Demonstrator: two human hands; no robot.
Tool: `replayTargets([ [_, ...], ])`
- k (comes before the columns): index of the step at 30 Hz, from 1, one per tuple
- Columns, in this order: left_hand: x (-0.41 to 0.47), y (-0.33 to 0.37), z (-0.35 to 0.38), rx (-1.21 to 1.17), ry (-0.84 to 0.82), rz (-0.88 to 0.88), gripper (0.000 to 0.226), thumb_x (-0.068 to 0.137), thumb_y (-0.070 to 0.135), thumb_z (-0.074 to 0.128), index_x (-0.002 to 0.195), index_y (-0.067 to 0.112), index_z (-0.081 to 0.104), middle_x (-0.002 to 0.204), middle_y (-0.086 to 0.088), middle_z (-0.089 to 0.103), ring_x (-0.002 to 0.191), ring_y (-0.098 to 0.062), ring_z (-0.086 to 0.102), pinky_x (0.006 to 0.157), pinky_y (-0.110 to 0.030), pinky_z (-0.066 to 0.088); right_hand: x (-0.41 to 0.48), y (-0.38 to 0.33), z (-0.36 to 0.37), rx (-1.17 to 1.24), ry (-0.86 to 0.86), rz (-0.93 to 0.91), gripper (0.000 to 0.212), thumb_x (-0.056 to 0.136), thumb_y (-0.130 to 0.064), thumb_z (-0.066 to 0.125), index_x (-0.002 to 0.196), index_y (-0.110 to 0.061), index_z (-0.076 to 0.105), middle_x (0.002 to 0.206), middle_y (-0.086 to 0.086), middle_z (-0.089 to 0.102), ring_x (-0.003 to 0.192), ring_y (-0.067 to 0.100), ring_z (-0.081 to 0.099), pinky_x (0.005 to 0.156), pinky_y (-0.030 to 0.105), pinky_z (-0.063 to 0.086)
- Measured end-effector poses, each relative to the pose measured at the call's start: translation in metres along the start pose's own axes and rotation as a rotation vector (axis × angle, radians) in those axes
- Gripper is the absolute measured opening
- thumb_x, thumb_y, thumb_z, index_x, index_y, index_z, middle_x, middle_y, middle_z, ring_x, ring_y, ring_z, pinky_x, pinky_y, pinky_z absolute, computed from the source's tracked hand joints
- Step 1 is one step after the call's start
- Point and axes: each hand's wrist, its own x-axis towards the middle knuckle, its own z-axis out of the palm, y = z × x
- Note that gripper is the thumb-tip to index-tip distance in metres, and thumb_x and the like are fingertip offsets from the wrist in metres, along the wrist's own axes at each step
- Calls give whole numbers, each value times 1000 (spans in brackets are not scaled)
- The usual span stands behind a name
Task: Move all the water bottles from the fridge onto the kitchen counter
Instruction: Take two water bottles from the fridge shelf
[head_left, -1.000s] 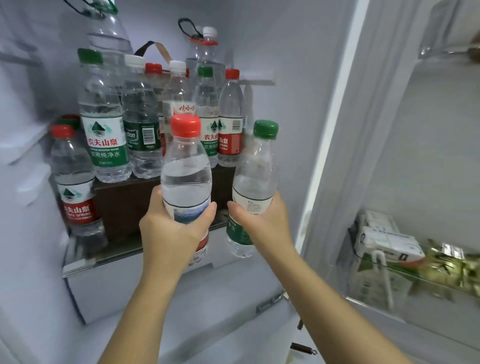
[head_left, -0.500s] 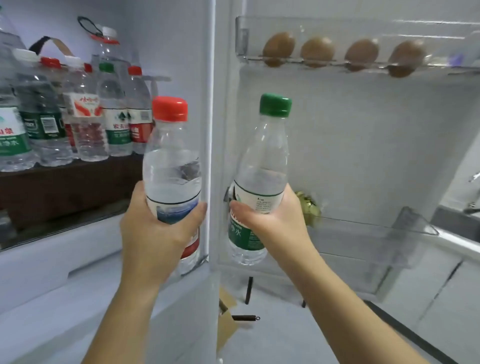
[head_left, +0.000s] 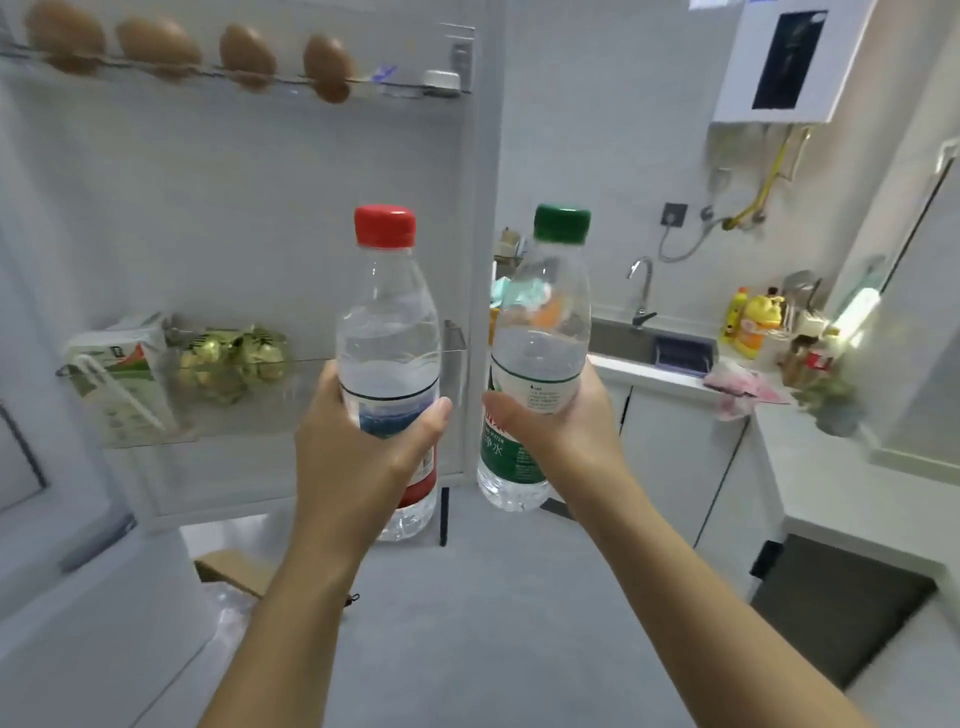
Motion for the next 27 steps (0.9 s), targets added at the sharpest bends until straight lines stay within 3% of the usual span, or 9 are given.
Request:
replayTargets([
  [4, -1, -5, 71, -38, -137, 4, 54, 67, 24, 84, 110, 33, 52, 97, 24, 61, 87, 9, 62, 64, -3, 47, 11, 23, -61, -72, 167, 57, 48, 74, -21, 83, 108, -33, 52, 91, -19, 63, 79, -2, 62, 60, 10, 43],
  [9, 6, -22, 164, -133, -289, -63, 54, 67, 24, 83, 110, 34, 52, 96, 22, 62, 86, 6, 62, 64, -7, 46, 36, 60, -130, -130, 330, 81, 56, 73, -19, 83, 121, -22, 54, 104, -7, 67, 94, 3, 63, 63, 9, 46],
  [14, 28, -47, 260, -204, -445, -115, 49, 67, 25, 82, 95, 45, 48, 92, 29, 57, 78, 16, 58, 59, -3, 40, 76, 96, -192, -185, 454, 87, 54, 74, -17, 81, 121, -21, 55, 105, -6, 67, 95, 5, 65, 65, 9, 49],
  [19, 53, -59, 341, -261, -599, -118, 49, 69, 25, 83, 97, 46, 48, 94, 26, 57, 80, 23, 55, 56, 1, 41, 114, 123, -245, -243, 573, 105, 56, 73, -19, 83, 122, -25, 55, 106, -11, 67, 93, -3, 64, 68, 5, 49],
  [23, 60, -68, 394, -291, -676, -109, 50, 69, 24, 83, 98, 47, 49, 90, 29, 61, 85, 20, 57, 59, -1, 44, 129, 142, -283, -269, 658, 137, 56, 74, -19, 83, 122, -23, 56, 107, -8, 67, 96, 3, 65, 73, 13, 49],
  [27, 58, -71, 445, -311, -733, -103, 52, 69, 24, 84, 102, 44, 50, 99, 22, 63, 92, 3, 62, 63, -4, 47, 141, 161, -325, -296, 716, 175, 56, 73, -23, 84, 122, -24, 55, 109, -8, 66, 98, 4, 63, 77, 20, 48],
])
